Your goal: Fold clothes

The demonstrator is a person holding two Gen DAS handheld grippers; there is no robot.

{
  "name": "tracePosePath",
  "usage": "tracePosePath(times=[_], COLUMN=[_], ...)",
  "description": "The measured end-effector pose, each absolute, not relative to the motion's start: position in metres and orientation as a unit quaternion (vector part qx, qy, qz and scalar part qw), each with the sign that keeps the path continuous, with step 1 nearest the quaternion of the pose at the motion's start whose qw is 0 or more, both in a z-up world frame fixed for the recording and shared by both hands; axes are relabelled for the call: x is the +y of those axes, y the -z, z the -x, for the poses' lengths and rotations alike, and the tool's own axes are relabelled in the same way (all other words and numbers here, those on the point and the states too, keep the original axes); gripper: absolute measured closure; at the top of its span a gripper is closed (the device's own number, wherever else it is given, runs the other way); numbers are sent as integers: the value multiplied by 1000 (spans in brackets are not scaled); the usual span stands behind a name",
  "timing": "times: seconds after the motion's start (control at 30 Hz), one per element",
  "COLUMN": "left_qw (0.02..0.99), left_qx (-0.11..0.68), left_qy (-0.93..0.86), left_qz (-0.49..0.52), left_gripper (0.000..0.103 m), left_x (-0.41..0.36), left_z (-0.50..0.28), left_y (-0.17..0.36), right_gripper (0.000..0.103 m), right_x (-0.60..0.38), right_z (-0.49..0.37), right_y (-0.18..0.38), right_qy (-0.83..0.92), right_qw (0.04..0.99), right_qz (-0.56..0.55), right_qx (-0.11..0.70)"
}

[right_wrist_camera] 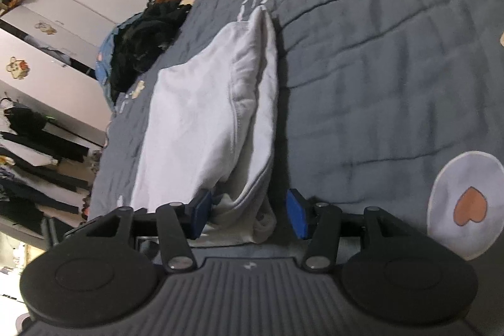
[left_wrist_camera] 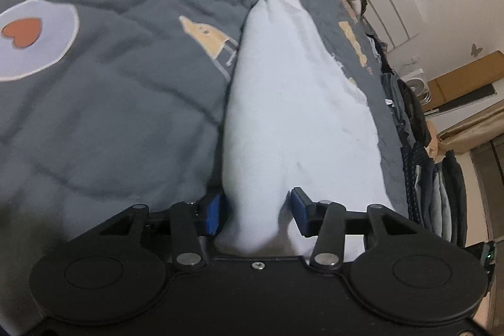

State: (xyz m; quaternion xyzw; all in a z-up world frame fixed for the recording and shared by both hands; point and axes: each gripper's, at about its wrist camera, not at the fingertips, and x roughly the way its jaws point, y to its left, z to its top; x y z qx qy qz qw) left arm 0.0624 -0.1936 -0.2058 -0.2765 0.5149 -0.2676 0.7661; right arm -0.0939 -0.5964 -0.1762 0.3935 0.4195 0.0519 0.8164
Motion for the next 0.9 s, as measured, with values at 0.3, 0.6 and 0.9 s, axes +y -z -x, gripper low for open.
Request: tracePosePath(times=[0.3,0.6,0.9], left_qw=[740,743,740], left_qx=[484,494,501], left_qy=[287,272,265], left_qz=[368,360,361], left_gripper=[85,85,85], left_x=[-179,-187,-184], left_z=[-56,-59,-60], left_y=[186,184,188], right_gripper=[51,40,28], right_x=[-607,-606,-603], right_z=[102,109,78], right_y=[178,191,228], right_qy=[-64,-59,-91], right_qw=[804,774,723], right_qz=[-429,-476,-551], right_qx=[408,414,407])
